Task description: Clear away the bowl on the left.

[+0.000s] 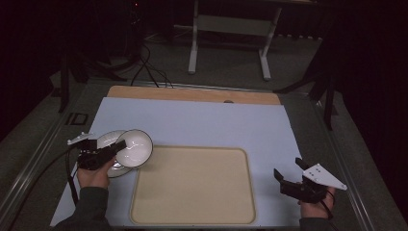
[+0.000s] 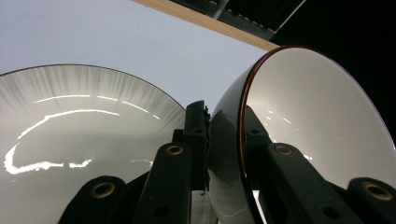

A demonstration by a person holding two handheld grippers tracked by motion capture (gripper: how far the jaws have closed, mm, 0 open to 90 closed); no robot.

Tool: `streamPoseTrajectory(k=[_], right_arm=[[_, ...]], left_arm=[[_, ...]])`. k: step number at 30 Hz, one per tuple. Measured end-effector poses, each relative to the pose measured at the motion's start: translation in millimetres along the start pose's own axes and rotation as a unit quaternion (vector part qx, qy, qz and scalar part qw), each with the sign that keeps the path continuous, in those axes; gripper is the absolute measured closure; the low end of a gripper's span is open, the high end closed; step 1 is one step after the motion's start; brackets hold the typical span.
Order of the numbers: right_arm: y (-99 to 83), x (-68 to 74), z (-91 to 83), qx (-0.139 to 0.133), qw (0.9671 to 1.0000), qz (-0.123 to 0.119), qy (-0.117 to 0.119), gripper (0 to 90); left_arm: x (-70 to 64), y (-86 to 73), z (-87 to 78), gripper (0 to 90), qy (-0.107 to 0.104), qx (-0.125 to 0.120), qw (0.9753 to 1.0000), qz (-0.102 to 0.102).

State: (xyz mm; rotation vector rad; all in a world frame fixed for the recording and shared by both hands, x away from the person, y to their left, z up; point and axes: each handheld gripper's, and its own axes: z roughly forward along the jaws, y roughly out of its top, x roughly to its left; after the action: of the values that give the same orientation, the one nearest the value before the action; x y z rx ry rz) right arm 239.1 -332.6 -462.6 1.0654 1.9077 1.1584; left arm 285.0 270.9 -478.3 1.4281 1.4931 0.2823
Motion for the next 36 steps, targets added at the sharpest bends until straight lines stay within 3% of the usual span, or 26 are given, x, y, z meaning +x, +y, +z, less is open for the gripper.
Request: streamPoseTrajectory(k=[36], right_arm=[[-0.2,-0.9,0.1,0.004,1.0000,0.002,0.007,13.5]], left_arm=[[-25.0,-7.5,16.7,78.5,-0.022,0.015,0.9991,0.032]])
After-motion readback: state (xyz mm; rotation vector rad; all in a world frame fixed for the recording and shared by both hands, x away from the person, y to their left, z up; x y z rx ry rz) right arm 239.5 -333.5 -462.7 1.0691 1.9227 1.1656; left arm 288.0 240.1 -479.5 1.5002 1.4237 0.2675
